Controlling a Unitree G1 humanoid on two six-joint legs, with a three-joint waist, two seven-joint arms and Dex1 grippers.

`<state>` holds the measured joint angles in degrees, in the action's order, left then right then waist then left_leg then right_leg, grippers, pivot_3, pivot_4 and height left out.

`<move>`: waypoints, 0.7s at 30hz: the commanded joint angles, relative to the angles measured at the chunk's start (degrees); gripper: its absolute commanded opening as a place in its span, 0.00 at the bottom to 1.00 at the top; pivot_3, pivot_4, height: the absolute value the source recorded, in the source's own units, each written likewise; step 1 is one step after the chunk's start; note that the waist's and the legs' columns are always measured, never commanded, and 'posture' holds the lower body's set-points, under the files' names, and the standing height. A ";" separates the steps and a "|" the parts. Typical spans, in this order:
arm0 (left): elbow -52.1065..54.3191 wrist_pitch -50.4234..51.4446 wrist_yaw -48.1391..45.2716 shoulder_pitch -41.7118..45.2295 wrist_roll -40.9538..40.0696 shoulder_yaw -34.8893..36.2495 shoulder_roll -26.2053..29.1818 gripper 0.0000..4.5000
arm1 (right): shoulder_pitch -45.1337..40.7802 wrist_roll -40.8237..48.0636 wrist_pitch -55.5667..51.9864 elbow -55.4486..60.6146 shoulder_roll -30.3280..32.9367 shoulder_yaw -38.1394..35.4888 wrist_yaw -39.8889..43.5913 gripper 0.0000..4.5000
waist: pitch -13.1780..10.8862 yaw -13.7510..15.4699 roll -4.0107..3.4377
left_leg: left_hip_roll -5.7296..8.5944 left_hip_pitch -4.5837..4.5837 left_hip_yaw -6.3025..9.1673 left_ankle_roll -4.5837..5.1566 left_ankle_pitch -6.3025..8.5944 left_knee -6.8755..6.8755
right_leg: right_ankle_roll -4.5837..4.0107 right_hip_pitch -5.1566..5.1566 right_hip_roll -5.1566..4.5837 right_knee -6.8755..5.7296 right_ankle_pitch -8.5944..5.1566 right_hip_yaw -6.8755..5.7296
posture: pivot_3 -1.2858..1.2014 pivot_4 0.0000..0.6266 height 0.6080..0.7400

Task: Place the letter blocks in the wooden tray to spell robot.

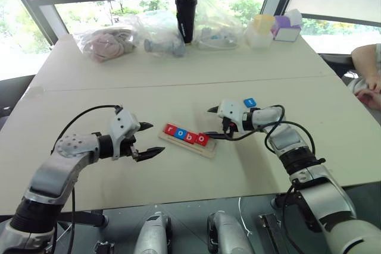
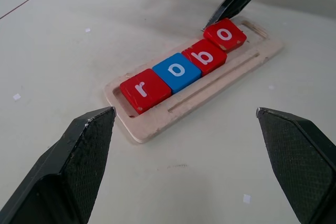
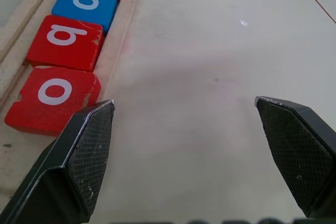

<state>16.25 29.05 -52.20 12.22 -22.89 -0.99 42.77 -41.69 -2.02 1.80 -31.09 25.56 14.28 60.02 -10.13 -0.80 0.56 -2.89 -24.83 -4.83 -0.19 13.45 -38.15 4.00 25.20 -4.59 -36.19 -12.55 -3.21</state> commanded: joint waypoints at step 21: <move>0.50 -1.52 -0.08 0.65 0.96 0.66 -0.42 1.00 | 2.92 1.26 -4.65 10.22 -0.61 -1.24 -1.87 0.98 | 0.00 0.02 0.00 | 0.00 0.00 0.00 0.00 0.00 0.00 | -0.02 0.00 0.00 0.00 -0.01 0.00 | 0.52 0.24 1.00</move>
<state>15.90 28.37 -52.26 12.19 -21.90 -1.00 42.39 -38.15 -1.13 -3.44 -22.04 25.06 14.29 59.38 -10.13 -0.78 0.56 -2.89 -24.83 -4.83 -0.19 13.45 -38.15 3.98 25.20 -4.59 -36.19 -12.57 -3.21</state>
